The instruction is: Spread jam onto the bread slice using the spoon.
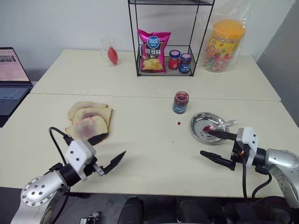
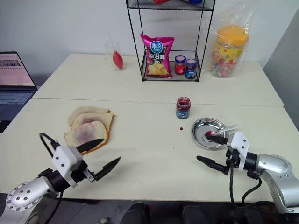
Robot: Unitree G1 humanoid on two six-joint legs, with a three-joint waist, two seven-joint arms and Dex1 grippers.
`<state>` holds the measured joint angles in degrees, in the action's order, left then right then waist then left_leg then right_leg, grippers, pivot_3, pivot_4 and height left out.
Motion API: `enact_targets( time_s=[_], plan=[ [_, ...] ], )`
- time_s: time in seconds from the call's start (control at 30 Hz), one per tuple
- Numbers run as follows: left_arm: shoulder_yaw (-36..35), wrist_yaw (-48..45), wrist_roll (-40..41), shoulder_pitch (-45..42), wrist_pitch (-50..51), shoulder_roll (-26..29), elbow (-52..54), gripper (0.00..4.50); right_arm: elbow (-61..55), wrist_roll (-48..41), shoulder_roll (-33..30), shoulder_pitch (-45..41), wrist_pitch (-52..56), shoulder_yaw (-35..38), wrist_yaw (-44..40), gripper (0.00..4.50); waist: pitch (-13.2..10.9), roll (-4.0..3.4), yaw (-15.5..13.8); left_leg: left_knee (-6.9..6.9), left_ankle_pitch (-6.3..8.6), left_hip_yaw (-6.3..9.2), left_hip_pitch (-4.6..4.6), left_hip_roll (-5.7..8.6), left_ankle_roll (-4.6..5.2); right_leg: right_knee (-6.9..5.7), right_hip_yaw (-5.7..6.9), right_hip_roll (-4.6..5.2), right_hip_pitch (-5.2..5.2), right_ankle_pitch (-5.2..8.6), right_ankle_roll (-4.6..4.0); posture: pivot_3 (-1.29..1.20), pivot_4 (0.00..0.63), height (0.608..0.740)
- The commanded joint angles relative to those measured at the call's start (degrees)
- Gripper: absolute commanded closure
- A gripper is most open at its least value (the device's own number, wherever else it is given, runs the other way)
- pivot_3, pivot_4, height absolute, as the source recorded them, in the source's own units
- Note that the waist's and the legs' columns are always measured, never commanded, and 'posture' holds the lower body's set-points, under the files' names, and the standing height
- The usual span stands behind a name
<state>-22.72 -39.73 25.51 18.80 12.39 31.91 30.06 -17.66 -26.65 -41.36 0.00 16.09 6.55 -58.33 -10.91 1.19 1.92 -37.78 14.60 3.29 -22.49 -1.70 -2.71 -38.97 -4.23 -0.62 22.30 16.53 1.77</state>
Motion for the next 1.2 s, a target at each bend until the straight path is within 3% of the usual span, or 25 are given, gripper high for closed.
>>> enact_targets(
  time_s=[0.03, 0.47, 0.7, 1.03, 1.2],
  plan=[
    [-7.53, 4.93, 5.59, -2.6, 3.05, -1.04, -2.5, 0.0, -1.99, -1.49, 1.01, -4.48, 0.99, -1.81, 0.1, 0.03, 0.0, 0.0, 0.02, 0.0, 0.0, 0.02, 0.01, -0.02, 0.0, -0.01, 0.02, -0.03, 0.0, 0.0, 0.0, 0.0, 0.15, 0.74],
    [-18.02, 23.29, 19.13, -3.38, 15.43, -10.43, -8.28, 0.0, -5.71, -4.69, 0.32, -18.63, 14.29, -10.04, -0.84, 0.03, 0.02, 0.06, 0.08, -0.02, 0.0, 0.04, -0.03, 0.0, -0.01, 0.04, 0.03, 0.02, 0.01, -0.24, 0.41, 0.0, 0.15, 0.74],
    [-15.91, 25.99, 19.31, -6.19, 18.73, -9.65, -12.08, 0.0, -4.27, -4.6, 2.75, -26.31, 17.27, -14.24, -2.12, 0.03, 0.08, 0.18, -0.24, -0.05, 0.0, 0.17, -0.07, 0.04, -0.01, 0.03, 0.12, -0.01, 0.0, -0.24, 0.4, 0.0, 0.15, 0.74],
    [-14.19, 28.56, 18.49, -11.14, 23.24, -8.12, -16.76, 0.0, -2.36, -2.86, 3.77, -28.14, 15.45, -15.74, -3.2, 0.03, 0.07, 0.17, -0.11, -0.02, 0.01, 0.16, -0.16, 0.03, -0.03, 0.08, 0.13, 0.01, 0.06, -0.25, 0.38, 0.0, 0.15, 0.74],
    [-13.43, 29.89, 18.6, -14.19, 26.46, -7.4, -19.98, 0.91, -2.5, -2.71, 3.8, -28.13, 15.41, -15.29, -2.88, 0.0, 0.07, 0.17, -0.15, -0.03, 0.01, 0.21, -0.16, 0.04, -0.03, 0.04, 0.17, 0.01, 0.06, -0.25, 0.39, 0.0, 0.15, 0.74]
  ],
)
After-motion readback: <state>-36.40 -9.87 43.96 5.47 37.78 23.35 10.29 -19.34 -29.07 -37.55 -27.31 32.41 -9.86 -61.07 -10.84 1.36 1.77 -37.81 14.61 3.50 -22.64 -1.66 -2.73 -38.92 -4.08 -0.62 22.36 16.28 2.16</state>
